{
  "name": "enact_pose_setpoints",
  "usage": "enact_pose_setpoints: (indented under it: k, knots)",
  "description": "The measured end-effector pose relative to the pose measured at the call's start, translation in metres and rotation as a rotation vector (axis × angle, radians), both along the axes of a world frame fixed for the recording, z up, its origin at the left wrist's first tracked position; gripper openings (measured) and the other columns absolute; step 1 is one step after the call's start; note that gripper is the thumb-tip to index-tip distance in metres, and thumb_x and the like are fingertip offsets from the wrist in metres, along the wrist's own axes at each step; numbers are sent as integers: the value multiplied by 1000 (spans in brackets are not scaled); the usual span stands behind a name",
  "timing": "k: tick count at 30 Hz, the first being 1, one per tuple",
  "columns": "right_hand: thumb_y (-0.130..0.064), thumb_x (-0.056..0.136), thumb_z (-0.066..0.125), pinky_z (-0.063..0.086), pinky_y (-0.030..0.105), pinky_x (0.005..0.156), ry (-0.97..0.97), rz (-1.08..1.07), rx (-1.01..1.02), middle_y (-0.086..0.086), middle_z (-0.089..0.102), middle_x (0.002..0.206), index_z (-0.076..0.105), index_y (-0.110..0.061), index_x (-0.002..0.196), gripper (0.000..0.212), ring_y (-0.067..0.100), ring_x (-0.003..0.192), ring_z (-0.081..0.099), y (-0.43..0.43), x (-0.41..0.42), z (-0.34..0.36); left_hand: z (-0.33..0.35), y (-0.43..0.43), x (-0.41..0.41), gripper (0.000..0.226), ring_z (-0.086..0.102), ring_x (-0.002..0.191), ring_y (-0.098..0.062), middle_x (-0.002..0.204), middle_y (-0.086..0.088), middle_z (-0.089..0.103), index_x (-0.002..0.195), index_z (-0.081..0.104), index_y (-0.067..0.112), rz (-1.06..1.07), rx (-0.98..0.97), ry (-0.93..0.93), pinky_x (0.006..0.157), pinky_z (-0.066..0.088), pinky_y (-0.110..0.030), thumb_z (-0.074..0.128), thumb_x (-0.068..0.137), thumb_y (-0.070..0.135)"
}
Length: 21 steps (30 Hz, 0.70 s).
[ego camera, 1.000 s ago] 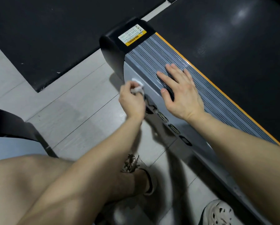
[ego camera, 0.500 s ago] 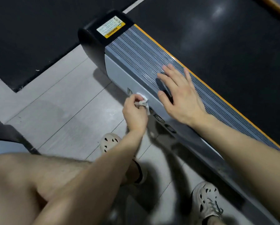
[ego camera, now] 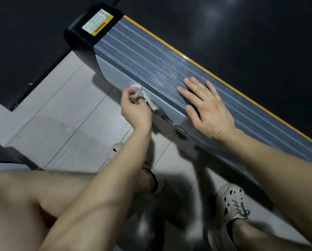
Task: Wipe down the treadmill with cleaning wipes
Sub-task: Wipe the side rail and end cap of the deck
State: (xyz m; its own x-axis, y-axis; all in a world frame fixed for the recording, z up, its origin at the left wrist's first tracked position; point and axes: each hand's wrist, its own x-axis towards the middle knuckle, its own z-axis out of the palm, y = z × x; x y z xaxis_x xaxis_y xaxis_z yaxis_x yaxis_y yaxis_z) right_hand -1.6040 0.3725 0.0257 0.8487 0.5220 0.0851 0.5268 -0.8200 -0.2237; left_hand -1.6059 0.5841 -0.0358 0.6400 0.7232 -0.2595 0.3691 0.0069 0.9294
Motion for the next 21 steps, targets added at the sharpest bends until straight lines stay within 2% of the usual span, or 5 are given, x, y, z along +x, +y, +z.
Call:
enact_pose_setpoints:
  k: [4, 7, 10, 15, 21]
  knots:
    - [-29, 107, 44, 16, 54, 131, 9, -7, 26, 1, 28, 175, 39, -25, 164, 58, 18, 164, 18, 0, -1, -1, -8, -55, -70, 39, 67, 89, -10, 93, 6, 74, 85, 69, 24, -493, 11, -45, 81, 51, -23, 63, 77, -14]
    - [-30, 106, 44, 16, 54, 131, -2, -16, 36, 1, 30, 174, 41, -25, 164, 58, 19, 163, 21, 1, 0, 0, -25, -16, -32, 41, 74, 84, -21, 90, -1, 77, 82, 70, 26, -223, -133, 25, 83, 64, -38, 62, 78, -13]
    - [-31, 107, 42, 16, 53, 132, -6, -30, 28, 1, 30, 174, 40, -26, 164, 57, 20, 163, 21, 1, -1, -2, -48, 52, 21, 36, 78, 86, -33, 89, -3, 79, 82, 73, 35, 4, -121, 48, 77, 66, -59, 63, 71, 2]
    - [-33, 107, 39, 13, 53, 132, 5, -26, 11, 3, 31, 173, 41, -24, 163, 57, 22, 163, 21, 3, -5, -1, -18, 7, 1, 45, 71, 87, -18, 91, 4, 75, 82, 67, 32, -29, -86, 41, 83, 64, -49, 54, 78, -11]
    - [-32, 106, 39, 11, 52, 133, 20, -22, 34, 2, 33, 173, 43, -25, 162, 57, 21, 162, 22, 2, -2, 1, -19, -47, -60, 44, 69, 93, -18, 93, 7, 72, 88, 68, 27, -488, 101, 24, 87, 60, -42, 63, 77, -15]
